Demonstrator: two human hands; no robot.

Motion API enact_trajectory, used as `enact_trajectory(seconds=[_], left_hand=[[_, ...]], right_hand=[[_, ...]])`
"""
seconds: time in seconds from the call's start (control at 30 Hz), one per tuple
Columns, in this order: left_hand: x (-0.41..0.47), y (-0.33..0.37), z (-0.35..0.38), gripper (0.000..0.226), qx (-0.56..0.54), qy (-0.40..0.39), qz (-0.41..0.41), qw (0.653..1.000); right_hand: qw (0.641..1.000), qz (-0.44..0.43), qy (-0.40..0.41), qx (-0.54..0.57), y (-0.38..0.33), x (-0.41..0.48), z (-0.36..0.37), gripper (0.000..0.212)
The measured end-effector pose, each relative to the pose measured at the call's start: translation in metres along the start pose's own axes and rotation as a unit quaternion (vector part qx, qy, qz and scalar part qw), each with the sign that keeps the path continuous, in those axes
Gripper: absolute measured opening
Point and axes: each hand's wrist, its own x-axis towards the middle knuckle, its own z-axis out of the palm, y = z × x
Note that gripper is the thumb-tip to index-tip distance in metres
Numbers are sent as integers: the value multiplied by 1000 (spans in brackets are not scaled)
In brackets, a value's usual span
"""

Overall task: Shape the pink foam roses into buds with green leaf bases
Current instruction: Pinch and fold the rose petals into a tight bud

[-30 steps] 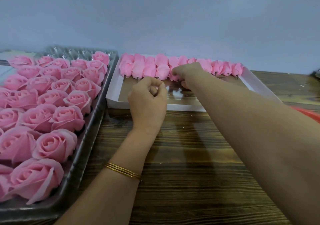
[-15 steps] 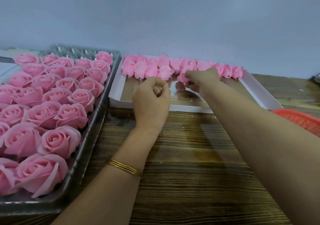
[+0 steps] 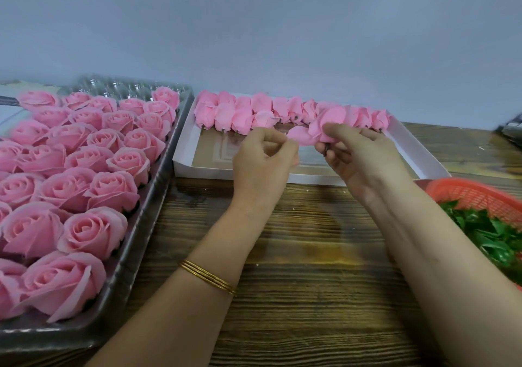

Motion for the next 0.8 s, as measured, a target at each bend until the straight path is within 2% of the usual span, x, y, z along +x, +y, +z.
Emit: enact_trajectory(seconds=[0.1, 0.2, 0.37, 0.5, 0.6, 0.67, 0.8], left_hand=[[-1, 6, 8, 29, -64, -39, -85, 993], [-3, 12, 10, 40, -148, -95, -173, 969], [-8, 13, 11, 35, -274, -148, -239, 920], [-11, 14, 10, 39, -300, -178, -268, 898], [-12, 11, 11, 32, -275, -176, -276, 904], [-10, 9, 12, 30, -270, -154, -272, 911], [-5, 4, 9, 28, -237, -139, -232, 933]], right_hand=[[999, 19, -11, 48, 4, -12, -5, 15], [996, 31, -12, 79, 11, -19, -9, 14], [986, 67, -38, 148, 17, -24, -14, 13], [969, 112, -44, 215, 17, -28, -18, 7], [960, 136, -18, 245, 19, -29, -21, 9], [957, 142, -13, 253, 20, -30, -22, 20], [959, 146, -18, 244, 22, -31, -22, 27]])
